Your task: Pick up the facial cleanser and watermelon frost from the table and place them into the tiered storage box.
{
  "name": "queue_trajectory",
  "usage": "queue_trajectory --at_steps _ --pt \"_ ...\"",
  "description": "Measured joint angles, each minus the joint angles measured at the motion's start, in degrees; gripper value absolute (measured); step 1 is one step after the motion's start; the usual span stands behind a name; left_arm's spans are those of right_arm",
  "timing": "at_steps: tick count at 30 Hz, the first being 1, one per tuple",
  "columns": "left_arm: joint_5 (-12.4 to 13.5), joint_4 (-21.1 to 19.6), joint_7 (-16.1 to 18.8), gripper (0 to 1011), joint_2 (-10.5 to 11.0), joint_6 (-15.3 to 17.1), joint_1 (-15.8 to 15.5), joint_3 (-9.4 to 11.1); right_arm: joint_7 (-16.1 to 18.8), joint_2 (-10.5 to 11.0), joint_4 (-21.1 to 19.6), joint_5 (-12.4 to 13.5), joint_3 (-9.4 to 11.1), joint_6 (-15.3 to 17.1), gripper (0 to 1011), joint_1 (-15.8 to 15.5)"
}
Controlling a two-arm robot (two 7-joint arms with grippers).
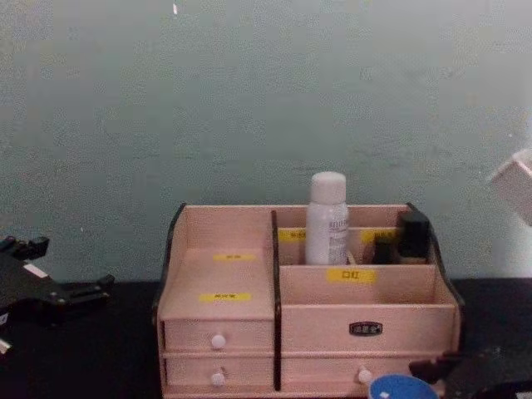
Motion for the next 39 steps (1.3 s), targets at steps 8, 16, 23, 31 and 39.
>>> queue_trajectory --at_steps 8,16,23,31,39 --pt "0.0 0.0 0.0 1001 0.0 0.0 0.0 0.0 0.0 -0.2 0.2 -0.6 0.0 0.0 1002 -0.1" --pt "0.0 0.0 0.0 1001 0.0 0.0 0.0 0.0 0.3 -0.2 0.1 -0.8 0.2 -0.1 1003 -0.3" --pt "0.0 0.0 0.0 1001 0.0 0.0 0.0 0.0 0.3 -0.1 -0.4 -1.0 0.3 -0.1 1003 -0.7" --pt "0.0 0.0 0.0 1001 0.0 0.0 0.0 0.0 0.2 0.2 -0.9 -1.2 0.7 0.1 1003 -1.2" --pt "0.0 0.0 0.0 1001 0.0 0.0 0.0 0.0 -0.1 0.3 -1.2 -1.6 0.8 0.1 1002 -1.5"
